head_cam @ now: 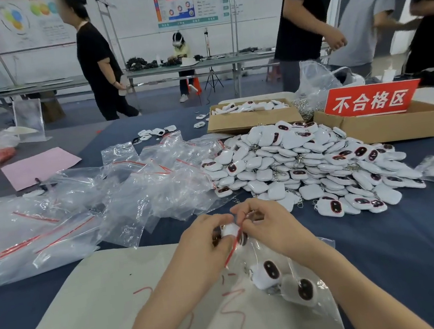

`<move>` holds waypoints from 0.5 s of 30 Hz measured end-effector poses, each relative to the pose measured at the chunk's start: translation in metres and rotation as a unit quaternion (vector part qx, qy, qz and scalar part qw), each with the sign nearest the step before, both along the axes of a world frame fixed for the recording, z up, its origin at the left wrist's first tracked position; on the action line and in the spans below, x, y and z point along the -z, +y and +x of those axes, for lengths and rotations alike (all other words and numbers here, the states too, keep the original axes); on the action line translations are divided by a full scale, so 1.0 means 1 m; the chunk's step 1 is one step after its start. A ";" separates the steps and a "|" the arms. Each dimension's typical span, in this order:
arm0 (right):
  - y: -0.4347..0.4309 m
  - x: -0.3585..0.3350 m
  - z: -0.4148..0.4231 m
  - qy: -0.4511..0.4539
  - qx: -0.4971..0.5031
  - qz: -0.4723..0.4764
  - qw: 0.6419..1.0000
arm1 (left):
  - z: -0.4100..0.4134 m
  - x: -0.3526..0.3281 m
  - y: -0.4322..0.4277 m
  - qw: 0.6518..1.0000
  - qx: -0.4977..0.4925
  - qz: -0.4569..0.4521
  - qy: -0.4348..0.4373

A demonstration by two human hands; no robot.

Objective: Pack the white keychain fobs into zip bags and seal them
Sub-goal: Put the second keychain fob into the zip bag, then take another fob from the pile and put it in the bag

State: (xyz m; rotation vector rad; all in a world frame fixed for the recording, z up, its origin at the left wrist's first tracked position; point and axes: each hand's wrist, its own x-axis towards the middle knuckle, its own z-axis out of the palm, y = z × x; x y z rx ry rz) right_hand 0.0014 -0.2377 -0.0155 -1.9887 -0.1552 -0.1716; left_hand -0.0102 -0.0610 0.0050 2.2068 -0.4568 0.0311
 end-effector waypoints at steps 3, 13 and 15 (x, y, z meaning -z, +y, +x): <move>0.000 -0.006 -0.001 -0.011 0.001 0.018 1.000 | 0.000 0.001 -0.004 0.996 -0.007 -0.077 0.050; 0.004 -0.010 -0.002 -0.001 -0.026 0.047 0.999 | -0.016 -0.003 -0.004 0.984 0.124 -0.041 0.121; 0.006 -0.010 -0.003 -0.002 -0.033 0.060 0.998 | -0.017 -0.003 -0.002 0.980 0.134 -0.077 0.126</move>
